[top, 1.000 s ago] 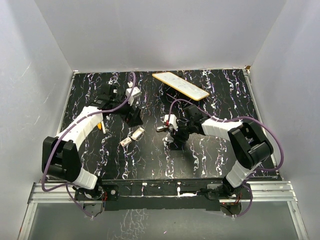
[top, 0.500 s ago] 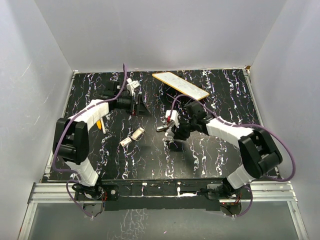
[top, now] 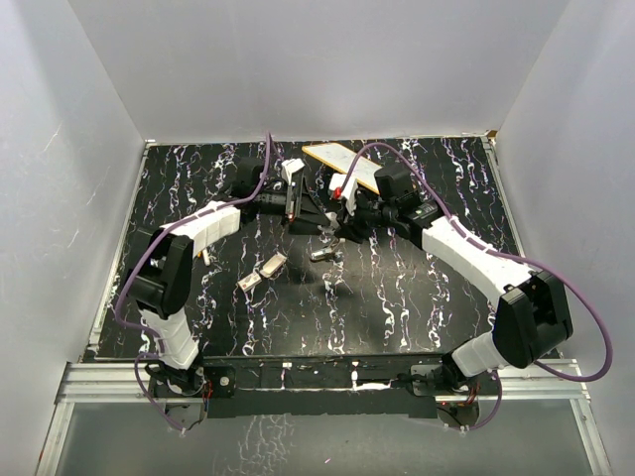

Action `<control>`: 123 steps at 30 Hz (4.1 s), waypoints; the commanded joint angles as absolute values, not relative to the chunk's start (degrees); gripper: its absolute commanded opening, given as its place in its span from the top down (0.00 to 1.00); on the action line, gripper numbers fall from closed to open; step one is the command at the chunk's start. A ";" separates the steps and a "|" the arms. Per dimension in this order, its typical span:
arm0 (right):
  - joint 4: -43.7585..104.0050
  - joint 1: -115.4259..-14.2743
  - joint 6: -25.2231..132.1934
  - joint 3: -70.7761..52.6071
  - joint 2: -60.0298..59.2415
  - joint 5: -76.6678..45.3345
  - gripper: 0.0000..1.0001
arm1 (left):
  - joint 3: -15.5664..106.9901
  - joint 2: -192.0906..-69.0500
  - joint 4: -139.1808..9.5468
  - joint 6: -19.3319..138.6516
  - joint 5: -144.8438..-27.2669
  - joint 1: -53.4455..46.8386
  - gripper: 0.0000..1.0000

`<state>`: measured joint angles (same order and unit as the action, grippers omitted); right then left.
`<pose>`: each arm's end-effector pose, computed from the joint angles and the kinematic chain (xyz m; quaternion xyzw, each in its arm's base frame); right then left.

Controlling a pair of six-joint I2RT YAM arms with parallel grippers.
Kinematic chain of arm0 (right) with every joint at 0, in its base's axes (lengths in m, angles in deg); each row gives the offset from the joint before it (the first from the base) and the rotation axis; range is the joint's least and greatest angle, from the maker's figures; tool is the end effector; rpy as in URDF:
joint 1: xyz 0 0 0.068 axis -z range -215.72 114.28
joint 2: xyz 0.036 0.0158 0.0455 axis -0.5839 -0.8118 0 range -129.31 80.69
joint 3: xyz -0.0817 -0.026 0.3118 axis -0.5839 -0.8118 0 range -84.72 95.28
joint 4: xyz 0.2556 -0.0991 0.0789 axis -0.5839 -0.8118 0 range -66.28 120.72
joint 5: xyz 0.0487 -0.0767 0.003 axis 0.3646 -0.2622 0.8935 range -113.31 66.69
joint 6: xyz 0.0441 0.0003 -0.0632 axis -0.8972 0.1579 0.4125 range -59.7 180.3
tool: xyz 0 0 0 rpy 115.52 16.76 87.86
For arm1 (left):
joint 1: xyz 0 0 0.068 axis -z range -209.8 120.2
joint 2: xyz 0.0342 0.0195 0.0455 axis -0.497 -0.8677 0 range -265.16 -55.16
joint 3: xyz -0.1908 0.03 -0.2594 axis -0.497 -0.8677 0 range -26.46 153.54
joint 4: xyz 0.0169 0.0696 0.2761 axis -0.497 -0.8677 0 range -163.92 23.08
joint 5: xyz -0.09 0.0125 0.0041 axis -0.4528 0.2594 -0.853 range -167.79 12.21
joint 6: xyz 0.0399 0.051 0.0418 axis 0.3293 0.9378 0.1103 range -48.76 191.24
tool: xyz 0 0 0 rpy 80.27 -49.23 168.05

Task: Load the staples into the stapler

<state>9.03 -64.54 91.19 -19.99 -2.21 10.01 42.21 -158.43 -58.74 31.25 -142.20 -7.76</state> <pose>0.2940 0.2029 0.3174 -0.5373 0.6921 0.2522 0.4106 0.3862 -0.2202 0.2714 0.1651 0.7542 -0.6179 0.1487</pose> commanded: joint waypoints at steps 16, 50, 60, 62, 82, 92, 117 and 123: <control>10.99 -65.08 89.28 -20.95 -0.43 9.61 0.92 | 40.31 -158.38 -47.64 17.12 -144.46 -5.35 0.03; 8.57 -65.69 91.15 -19.76 -2.74 10.08 0.92 | 41.75 -161.59 -53.30 14.37 -143.98 -3.27 0.49; 8.61 -65.69 91.24 -20.55 -2.20 11.13 0.92 | 40.12 -160.61 -52.19 14.65 -143.45 -3.22 1.00; 8.99 -65.68 91.28 -21.42 -1.64 11.39 0.92 | 39.05 -159.82 -51.66 15.06 -143.37 -3.20 1.00; 2.52 -61.54 106.80 -35.29 1.19 5.45 0.91 | 46.33 -154.56 -78.80 52.90 -131.34 -14.43 0.03; 8.75 -61.62 108.64 -38.36 -6.15 5.94 0.75 | 43.40 -148.92 -81.53 77.90 -115.58 -14.24 0.03; 14.06 -57.44 84.16 -26.82 -8.58 11.02 0.32 | 25.10 -151.76 -57.93 108.77 -115.33 -1.79 0.26; 14.48 -57.57 80.19 -21.47 -15.67 11.94 0.43 | 24.77 -153.88 -56.95 113.43 -114.81 -0.12 0.31</control>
